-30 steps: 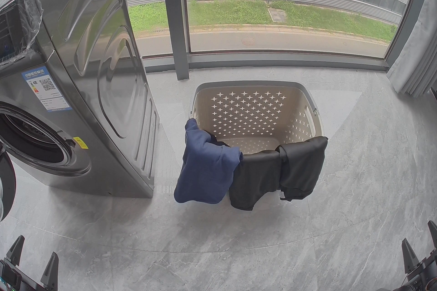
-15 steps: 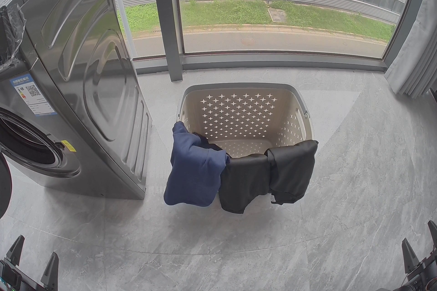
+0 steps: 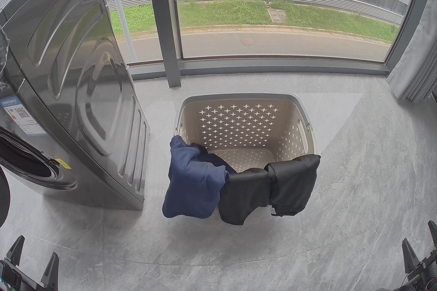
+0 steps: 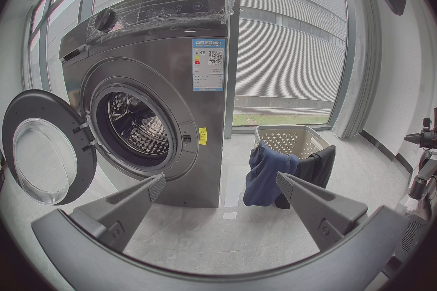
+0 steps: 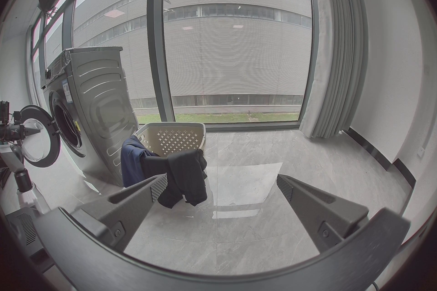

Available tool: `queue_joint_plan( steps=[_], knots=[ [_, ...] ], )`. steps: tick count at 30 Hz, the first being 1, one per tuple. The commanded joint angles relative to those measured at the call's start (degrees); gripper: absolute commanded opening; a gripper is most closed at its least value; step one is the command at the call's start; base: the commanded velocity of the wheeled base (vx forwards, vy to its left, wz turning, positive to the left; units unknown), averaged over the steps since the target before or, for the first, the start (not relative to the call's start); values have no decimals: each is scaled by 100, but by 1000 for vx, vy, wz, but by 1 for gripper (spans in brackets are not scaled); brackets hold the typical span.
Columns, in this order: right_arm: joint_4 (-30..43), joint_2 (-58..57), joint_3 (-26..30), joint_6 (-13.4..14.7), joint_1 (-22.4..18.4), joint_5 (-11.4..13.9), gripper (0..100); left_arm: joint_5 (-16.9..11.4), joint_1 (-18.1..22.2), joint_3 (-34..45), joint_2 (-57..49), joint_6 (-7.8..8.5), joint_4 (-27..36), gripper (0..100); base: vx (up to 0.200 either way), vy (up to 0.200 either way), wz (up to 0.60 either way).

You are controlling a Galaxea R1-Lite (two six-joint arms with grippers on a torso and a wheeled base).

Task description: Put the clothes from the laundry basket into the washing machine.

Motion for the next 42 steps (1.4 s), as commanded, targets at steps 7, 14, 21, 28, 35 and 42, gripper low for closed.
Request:
queue_joint_plan(
  steps=[7,14,21,28,35,42],
  knots=[
    [-62,-57,22,-1,-20,54,100,4,3,84,-57,-2,2,100,0,0,0],
    [-290,1305,-1595,8,15,406,100,4,3,84,-57,7,2,100,0,0,0],
    [-782,3942,-1507,16,50,722,100,4,3,84,-57,-11,2,100,0,0,0],
    [-2171,6068,-1287,201,411,740,100,4,3,84,-57,-2,2,100,0,0,0],
    [-2382,7000,-1296,649,789,731,100,4,3,84,-57,-2,2,100,0,0,0],
    [-3243,8415,-1358,693,1132,520,100,4,3,84,-57,-2,2,100,0,0,0]
  ],
)
